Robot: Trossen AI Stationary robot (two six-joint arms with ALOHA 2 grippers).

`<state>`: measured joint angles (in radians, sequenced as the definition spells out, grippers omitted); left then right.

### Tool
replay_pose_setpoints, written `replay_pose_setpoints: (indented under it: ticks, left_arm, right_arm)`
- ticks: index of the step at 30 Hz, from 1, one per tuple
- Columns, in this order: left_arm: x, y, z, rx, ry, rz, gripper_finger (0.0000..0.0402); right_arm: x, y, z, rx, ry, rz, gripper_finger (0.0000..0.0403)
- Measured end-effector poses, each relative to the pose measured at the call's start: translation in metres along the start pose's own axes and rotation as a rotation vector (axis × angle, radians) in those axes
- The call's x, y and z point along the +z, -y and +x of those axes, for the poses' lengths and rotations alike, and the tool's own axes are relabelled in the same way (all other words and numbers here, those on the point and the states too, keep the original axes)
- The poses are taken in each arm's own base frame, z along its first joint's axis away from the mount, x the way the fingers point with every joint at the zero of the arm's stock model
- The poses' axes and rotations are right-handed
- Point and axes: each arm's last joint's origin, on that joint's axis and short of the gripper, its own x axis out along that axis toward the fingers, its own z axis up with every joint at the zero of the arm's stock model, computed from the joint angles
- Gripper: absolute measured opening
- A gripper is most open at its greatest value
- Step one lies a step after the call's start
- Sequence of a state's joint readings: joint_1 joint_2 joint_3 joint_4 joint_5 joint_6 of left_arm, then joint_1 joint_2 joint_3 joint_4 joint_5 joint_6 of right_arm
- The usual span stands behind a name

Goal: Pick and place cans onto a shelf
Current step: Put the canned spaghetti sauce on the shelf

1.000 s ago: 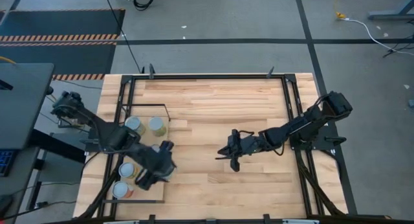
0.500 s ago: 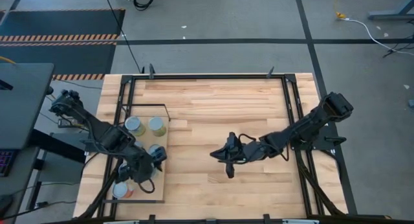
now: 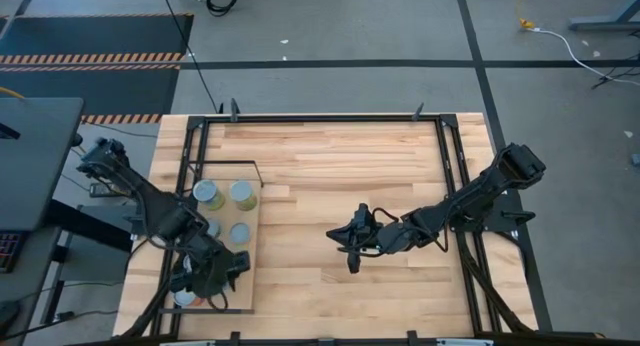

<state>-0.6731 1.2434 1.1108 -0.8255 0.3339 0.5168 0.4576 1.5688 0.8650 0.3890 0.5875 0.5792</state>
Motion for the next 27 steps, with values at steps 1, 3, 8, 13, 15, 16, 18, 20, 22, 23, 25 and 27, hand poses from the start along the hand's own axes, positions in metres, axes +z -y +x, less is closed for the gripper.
replay_pose_setpoints:
  ticks: [1,3,8,13,15,16,18,20,22,23,25,27]
  left_arm:
    - [-0.003,0.001,0.005,-0.021,0.012,0.003,0.0268]
    - [-0.011,0.001,0.013,-0.060,0.023,0.008,0.0268]
    - [-0.020,-0.001,0.026,-0.118,0.109,0.049,0.0268]
    - [-0.029,-0.009,0.026,-0.136,0.151,0.103,0.0268]
    - [-0.036,-0.014,0.030,-0.125,0.179,0.092,0.0269]
    - [-0.041,-0.017,0.032,-0.119,0.192,0.089,0.0269]
    - [-0.048,-0.019,0.038,-0.106,0.212,0.103,0.0268]
    - [-0.052,-0.018,0.044,-0.100,0.226,0.125,0.0268]
    - [-0.055,-0.015,0.049,-0.101,0.233,0.136,0.0269]
    - [-0.056,-0.014,0.051,-0.097,0.235,0.141,0.0269]
    - [-0.054,-0.012,0.053,-0.074,0.228,0.132,0.0269]
    - [-0.055,-0.010,0.056,-0.044,0.200,0.125,0.0270]
  right_arm:
    - [0.000,0.000,0.000,0.000,0.001,0.005,0.0009]
    - [0.000,0.000,0.000,0.002,0.001,0.007,0.0009]
    - [0.002,-0.001,0.000,-0.006,0.029,0.042,0.0009]
    - [0.003,0.000,0.000,-0.027,0.048,0.066,0.0009]
    - [0.003,0.000,0.000,-0.026,0.047,0.074,0.0009]
    - [0.003,0.000,0.000,-0.026,0.047,0.074,0.0009]
    - [0.003,0.000,0.000,-0.026,0.047,0.074,0.0009]
    - [0.003,-0.001,0.000,-0.025,0.046,0.074,0.0009]
    - [0.003,-0.001,0.000,-0.024,0.046,0.074,0.0009]
    - [0.003,0.000,0.000,-0.025,0.046,0.074,0.0009]
    - [0.003,0.000,0.000,-0.025,0.046,0.074,0.0009]
    - [0.003,-0.001,0.000,-0.024,0.045,0.073,0.0009]
